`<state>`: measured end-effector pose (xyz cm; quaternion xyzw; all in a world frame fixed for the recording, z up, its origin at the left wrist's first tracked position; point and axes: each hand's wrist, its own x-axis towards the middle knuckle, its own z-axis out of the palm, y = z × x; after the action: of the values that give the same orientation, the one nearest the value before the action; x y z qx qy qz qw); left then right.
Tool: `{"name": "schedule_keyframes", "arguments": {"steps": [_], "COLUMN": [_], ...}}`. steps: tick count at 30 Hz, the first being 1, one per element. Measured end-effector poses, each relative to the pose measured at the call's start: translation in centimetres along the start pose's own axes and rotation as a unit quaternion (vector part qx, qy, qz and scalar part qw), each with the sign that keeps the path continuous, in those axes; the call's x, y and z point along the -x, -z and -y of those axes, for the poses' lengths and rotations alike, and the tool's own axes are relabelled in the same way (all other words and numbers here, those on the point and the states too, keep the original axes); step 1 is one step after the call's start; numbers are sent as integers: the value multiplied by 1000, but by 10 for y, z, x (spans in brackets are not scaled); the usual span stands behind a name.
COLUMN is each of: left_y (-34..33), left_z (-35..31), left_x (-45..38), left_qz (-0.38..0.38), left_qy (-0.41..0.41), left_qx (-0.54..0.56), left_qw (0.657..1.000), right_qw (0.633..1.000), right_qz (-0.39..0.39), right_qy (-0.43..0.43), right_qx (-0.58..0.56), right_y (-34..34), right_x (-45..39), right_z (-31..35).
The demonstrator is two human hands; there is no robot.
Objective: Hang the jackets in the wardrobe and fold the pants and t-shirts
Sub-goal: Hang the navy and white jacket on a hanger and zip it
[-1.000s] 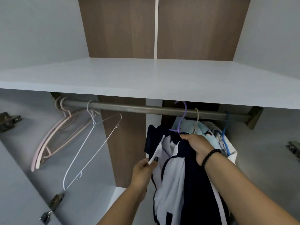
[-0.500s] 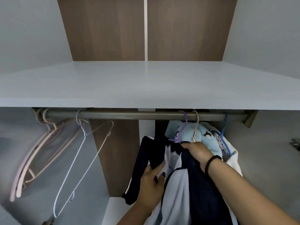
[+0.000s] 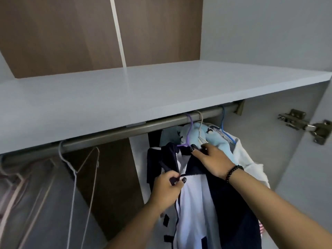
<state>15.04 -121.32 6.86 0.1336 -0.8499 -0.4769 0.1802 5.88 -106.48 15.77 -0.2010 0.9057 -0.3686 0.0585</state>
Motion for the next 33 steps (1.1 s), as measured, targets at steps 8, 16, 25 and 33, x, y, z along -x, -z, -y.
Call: {"name": "schedule_keyframes", "arguments": {"steps": [8,16,25,33], "left_y": [28,39,45,27], "left_z": [-14,-21,0,50], "left_x": [1,19,48,80], "left_qz": [57,86,39,34], "left_qy": [42,44,97,184], "left_qx": [168,224,298,190], "left_qw": [983,970,949,964], "right_qw": [984,999,998,991], "right_qz": [-165,4,57,113], "right_qy": [68,-34,20,34], "right_qx": [14,-4,-7,-58], "right_y": [-65,-125,-124,-114], "right_x": [105,84,75,67], "right_z": [-20,-20,-32,-43]}}
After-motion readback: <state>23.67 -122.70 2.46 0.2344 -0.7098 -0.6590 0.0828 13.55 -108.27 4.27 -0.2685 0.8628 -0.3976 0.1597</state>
